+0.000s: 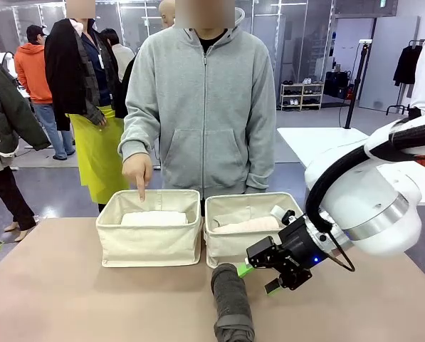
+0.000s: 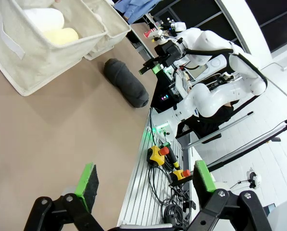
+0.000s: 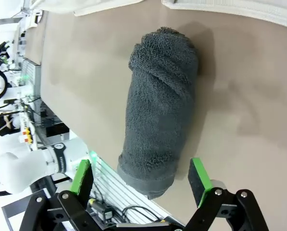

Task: Divide the towels into two baskets.
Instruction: Pick up one hotel-folded towel from the bottom of the table and place it in the Fabric basket indicated by the person.

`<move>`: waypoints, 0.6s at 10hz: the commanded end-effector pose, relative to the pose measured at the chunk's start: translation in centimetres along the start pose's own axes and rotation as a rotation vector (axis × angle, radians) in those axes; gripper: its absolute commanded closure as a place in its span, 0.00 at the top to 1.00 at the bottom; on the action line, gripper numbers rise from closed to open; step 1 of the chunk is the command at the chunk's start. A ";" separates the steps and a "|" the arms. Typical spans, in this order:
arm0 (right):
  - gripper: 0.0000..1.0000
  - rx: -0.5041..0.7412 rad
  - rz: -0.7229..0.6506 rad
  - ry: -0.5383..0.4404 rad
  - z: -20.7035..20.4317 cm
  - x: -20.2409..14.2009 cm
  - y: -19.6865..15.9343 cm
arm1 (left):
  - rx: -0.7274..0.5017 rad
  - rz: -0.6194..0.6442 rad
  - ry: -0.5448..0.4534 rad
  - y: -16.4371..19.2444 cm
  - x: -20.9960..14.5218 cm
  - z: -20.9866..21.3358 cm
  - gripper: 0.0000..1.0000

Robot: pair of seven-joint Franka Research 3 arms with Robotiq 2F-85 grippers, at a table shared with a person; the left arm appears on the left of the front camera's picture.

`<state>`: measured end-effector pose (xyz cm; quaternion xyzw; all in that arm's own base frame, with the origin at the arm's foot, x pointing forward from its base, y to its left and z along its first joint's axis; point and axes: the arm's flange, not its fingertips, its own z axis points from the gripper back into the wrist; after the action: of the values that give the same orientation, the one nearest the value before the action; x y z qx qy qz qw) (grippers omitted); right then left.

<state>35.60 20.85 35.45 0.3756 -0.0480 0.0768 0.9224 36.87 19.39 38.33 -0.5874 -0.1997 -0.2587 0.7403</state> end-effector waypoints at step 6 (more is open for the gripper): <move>1.00 -0.274 0.006 0.031 -6.1 1.9 4.4 | 0.001 0.005 0.001 -0.5 -0.2 0.0 1.00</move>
<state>36.42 26.99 33.70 0.2724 -0.0454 0.0961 0.9563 36.87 19.39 38.33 -0.5875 -0.1996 -0.2587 0.7403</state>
